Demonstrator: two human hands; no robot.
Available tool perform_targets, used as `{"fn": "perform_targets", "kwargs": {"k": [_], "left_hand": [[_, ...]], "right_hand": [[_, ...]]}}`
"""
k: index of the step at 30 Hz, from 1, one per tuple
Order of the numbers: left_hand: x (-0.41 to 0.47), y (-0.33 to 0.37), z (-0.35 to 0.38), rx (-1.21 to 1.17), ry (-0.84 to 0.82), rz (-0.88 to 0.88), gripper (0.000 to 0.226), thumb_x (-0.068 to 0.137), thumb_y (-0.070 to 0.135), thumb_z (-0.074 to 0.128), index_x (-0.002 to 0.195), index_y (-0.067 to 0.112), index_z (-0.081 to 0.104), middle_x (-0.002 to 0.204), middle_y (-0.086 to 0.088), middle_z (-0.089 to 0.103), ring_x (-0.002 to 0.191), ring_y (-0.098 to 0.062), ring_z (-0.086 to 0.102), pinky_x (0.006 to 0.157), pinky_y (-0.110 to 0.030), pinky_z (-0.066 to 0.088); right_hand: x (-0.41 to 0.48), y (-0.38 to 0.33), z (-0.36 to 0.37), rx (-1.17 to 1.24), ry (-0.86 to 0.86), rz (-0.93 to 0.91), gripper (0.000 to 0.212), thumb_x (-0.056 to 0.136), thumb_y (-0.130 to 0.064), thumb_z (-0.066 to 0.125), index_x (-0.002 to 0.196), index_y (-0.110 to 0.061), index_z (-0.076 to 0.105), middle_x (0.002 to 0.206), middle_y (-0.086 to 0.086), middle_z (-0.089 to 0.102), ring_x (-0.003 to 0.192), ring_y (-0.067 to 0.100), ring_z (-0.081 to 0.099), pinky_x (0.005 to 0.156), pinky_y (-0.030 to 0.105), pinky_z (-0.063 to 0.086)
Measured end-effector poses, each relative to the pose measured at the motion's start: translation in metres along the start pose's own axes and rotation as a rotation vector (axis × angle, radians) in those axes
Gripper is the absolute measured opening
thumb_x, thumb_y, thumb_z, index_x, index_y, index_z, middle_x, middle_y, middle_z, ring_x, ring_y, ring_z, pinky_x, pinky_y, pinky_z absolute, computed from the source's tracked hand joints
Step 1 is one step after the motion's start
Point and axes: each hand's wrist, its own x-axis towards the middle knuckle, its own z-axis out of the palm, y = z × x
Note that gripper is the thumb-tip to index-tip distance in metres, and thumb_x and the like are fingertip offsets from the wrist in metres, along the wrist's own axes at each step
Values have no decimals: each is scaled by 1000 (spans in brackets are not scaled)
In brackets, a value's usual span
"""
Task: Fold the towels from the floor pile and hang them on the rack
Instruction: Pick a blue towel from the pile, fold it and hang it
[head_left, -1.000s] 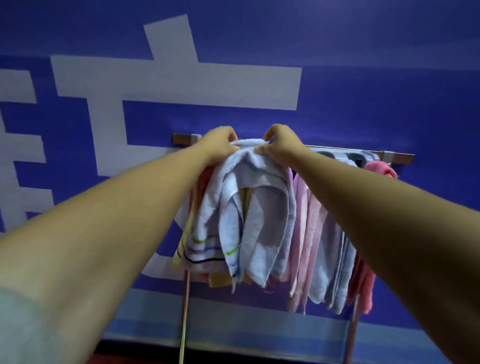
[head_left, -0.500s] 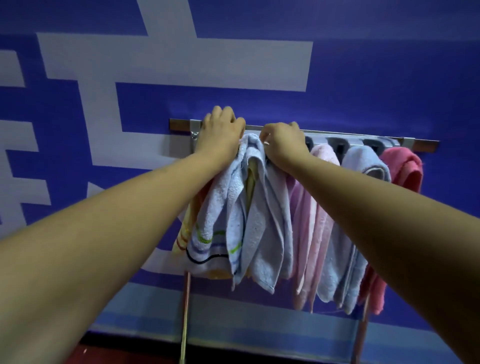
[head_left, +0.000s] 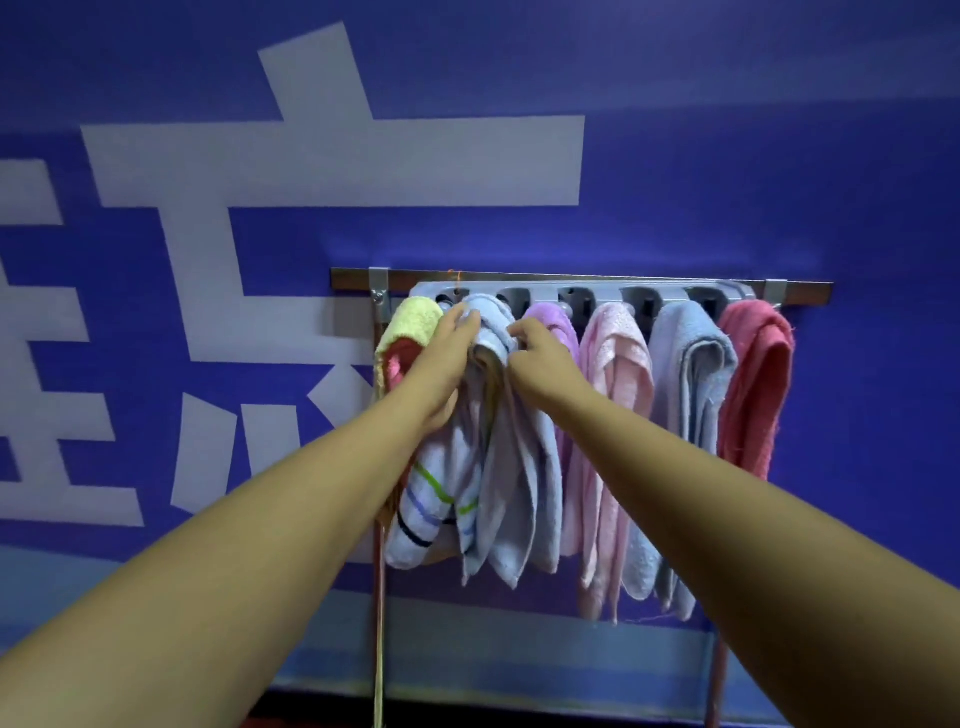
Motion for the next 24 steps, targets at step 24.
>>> {"fn": "perform_targets", "kwargs": {"k": [24], "left_hand": [[-13,-28,-27,554,-69,66,71,82,21,68,146,25,40,125,4,64,110,-16,63,99,-34,49]], "right_hand": [[10,38,-8,-323,189,-213,33,80,-4,58,56,-17,39,57,-3,40,69,25,43,59,32,19]]}}
